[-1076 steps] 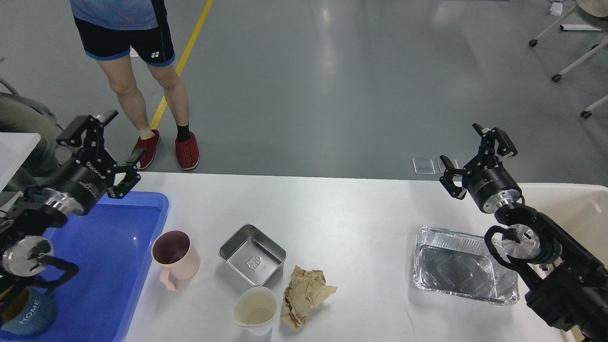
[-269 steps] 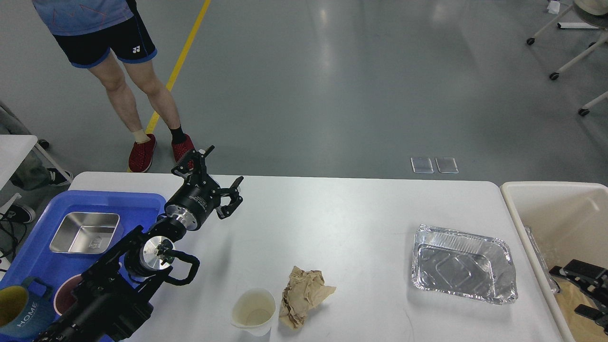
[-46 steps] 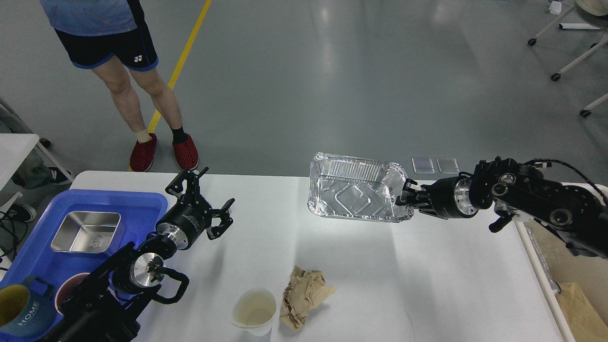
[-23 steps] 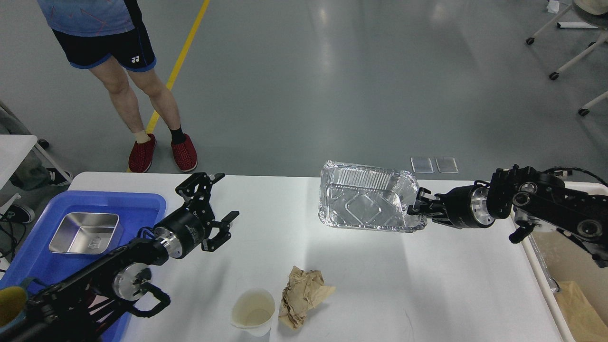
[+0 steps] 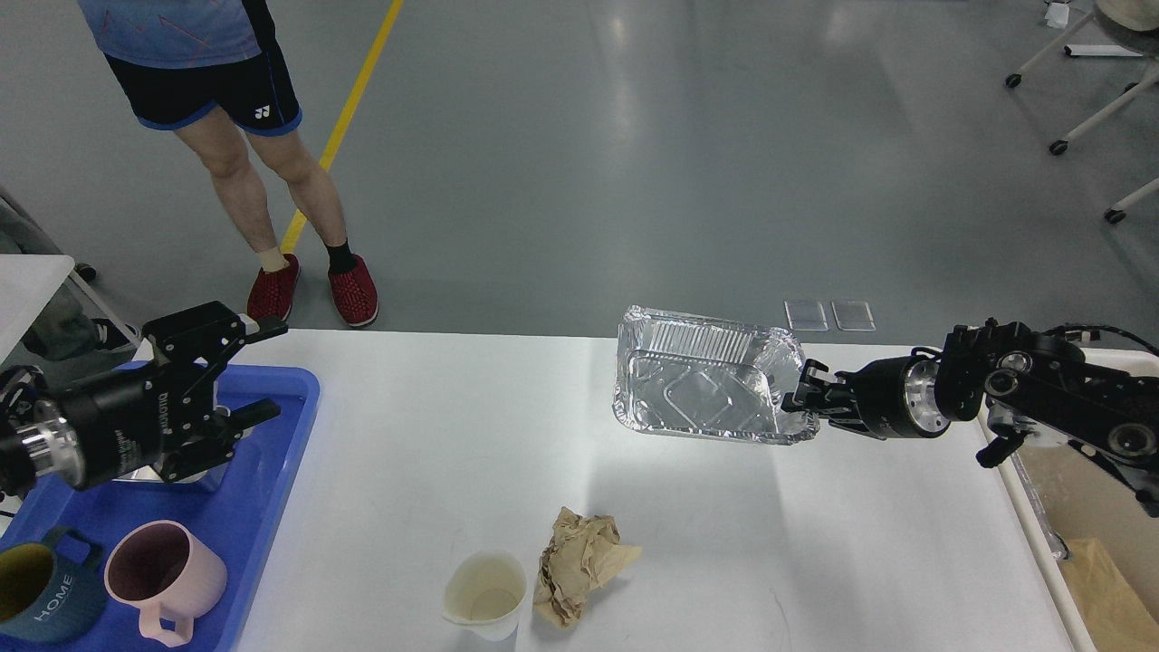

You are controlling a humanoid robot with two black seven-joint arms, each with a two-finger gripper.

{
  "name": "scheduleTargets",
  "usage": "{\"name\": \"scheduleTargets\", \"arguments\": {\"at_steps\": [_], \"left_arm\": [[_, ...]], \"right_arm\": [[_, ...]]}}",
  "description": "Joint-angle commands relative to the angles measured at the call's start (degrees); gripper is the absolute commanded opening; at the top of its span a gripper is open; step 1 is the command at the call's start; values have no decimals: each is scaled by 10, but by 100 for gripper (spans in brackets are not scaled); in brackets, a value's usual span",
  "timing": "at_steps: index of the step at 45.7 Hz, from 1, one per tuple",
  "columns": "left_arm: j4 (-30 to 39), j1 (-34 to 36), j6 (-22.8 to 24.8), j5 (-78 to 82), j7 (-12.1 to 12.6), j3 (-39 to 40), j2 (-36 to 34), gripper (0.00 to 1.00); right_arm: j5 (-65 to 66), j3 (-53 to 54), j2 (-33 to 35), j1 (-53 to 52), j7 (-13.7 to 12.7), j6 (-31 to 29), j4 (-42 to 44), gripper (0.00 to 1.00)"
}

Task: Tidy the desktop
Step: 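Reach the left gripper toward the paper cup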

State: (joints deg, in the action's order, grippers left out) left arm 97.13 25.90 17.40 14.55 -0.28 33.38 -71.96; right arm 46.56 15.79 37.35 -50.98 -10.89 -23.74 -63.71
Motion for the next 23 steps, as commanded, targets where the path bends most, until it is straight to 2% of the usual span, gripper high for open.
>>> {"name": "scheduleTargets", "arguments": {"at_steps": [1,6,13,18,23], "left_arm": [[31,2,31,1,33,-2,-65,96],[39,-3,33,6,44,-4,-105,96],[39,-4,38,43,45,-19,-144,95],[38,-4,40,94,45,-23,-139,95],[38,-3,75,130,46,-23,-104,95]], "right_arm": [[-1,1,1,0,0,0,0,0],[-1,1,1,2,0,0,0,0],[-1,5,0,4,0,-1,-1,0],[-1,6,0,6,0,-1,-1,0],[-1,8,-3,8,0,-2,-1,0]]}}
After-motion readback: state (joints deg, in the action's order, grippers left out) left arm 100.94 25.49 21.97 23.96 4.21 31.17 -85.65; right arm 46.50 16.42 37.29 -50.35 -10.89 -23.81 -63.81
